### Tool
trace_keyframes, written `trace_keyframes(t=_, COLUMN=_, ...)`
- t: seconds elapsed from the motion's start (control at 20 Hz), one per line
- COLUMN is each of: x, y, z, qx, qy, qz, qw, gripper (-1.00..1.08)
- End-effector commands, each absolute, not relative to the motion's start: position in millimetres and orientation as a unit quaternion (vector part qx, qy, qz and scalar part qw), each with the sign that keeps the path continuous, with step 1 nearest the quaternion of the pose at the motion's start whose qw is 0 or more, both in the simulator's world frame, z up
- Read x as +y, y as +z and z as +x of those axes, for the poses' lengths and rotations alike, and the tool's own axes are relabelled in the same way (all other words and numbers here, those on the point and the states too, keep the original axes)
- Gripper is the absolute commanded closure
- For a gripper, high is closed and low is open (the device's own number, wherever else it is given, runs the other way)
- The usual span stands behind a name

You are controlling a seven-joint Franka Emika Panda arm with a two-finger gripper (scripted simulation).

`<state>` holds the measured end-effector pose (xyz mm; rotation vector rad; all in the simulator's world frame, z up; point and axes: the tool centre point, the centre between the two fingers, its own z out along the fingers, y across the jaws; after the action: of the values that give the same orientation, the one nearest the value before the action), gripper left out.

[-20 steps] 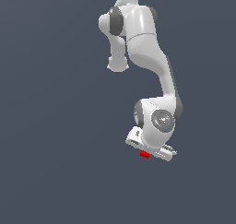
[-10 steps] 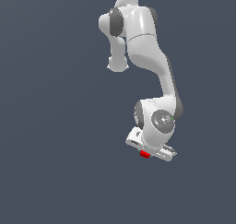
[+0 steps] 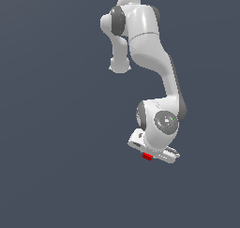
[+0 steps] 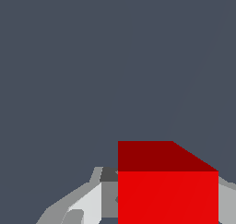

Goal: Stack the red cube on top of the green cube.

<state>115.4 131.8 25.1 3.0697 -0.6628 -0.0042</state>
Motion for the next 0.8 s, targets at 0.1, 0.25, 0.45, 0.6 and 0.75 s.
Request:
trace_keyframes(t=0.1, x=132, y=46, z=116, qx=-0.211, qy=0.000, qz=0.977, qw=0.000, gripper=1.08)
trace_keyframes(t=0.25, x=132, y=68, z=115, qx=-0.211, qy=0.000, qz=0.977, qw=0.000, gripper=1.08)
trace_keyframes(t=0.45, x=132, y=96, z=115, qx=-0.211, qy=0.000, qz=0.977, qw=0.000, gripper=1.08)
trace_keyframes(t=0.6, x=132, y=111, z=115, qx=-0.211, qy=0.000, qz=0.977, qw=0.000, gripper=1.08)
trace_keyframes(t=0.75, x=132, y=119, z=116, qx=-0.211, qy=0.000, qz=0.977, qw=0.000, gripper=1.08)
